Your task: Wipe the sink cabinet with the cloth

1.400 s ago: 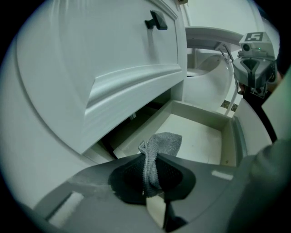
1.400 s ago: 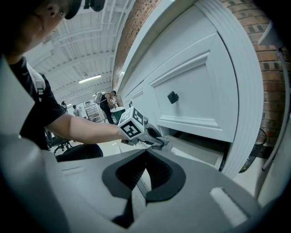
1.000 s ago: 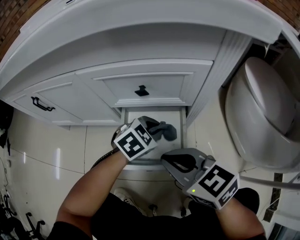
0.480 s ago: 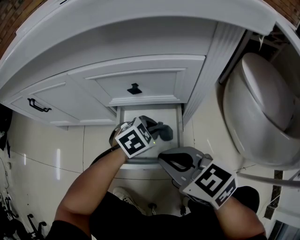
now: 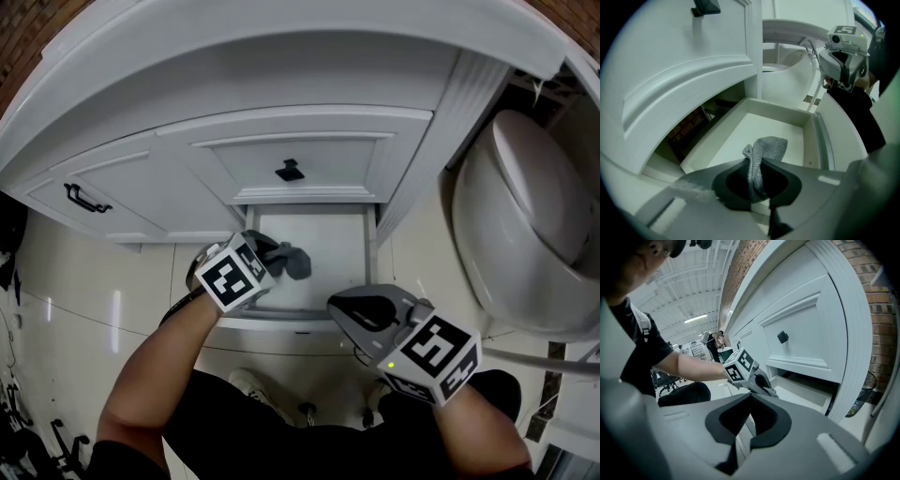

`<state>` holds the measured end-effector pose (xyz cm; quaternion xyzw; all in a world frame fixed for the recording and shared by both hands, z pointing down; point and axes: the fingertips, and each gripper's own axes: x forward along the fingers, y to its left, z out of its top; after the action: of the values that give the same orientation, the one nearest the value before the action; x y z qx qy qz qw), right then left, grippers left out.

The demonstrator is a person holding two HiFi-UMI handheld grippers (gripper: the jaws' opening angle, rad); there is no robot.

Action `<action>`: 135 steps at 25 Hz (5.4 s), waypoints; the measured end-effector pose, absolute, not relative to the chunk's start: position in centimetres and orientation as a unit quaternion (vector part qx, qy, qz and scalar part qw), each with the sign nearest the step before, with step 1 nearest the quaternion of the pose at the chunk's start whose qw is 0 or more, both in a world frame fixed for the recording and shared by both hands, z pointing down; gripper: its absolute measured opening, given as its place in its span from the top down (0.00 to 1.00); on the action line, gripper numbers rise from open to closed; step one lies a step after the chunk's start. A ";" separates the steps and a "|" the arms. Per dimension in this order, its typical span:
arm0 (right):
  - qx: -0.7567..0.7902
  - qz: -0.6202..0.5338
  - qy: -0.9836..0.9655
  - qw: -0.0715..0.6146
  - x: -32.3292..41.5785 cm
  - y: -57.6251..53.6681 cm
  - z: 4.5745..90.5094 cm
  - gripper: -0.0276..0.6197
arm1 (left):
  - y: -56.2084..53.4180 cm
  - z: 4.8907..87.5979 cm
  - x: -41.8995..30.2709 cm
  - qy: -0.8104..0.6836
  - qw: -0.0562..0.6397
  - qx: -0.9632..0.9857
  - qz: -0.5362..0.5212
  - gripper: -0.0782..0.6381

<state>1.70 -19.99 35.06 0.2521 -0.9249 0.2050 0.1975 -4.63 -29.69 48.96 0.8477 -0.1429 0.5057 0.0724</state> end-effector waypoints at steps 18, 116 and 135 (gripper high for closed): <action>0.251 0.203 -0.925 0.200 1.4 -19.5 35.1 0.95 | -29.7 48.3 -7.1 -0.155 0.058 0.837 0.522 0.84; 0.349 0.189 -0.899 0.188 1.6 -0.9 36.4 0.95 | -15.9 37.4 -1.0 -0.177 -0.057 0.903 0.387 0.84; 0.345 0.172 -0.900 0.204 -0.9 -0.4 37.6 0.95 | -15.4 38.2 -15.5 -0.343 -0.002 0.870 0.353 0.84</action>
<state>-0.95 -0.41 37.56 0.3453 -0.8996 0.1725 0.2042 -15.54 -15.41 38.20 0.8705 -0.3431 0.3530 -0.0016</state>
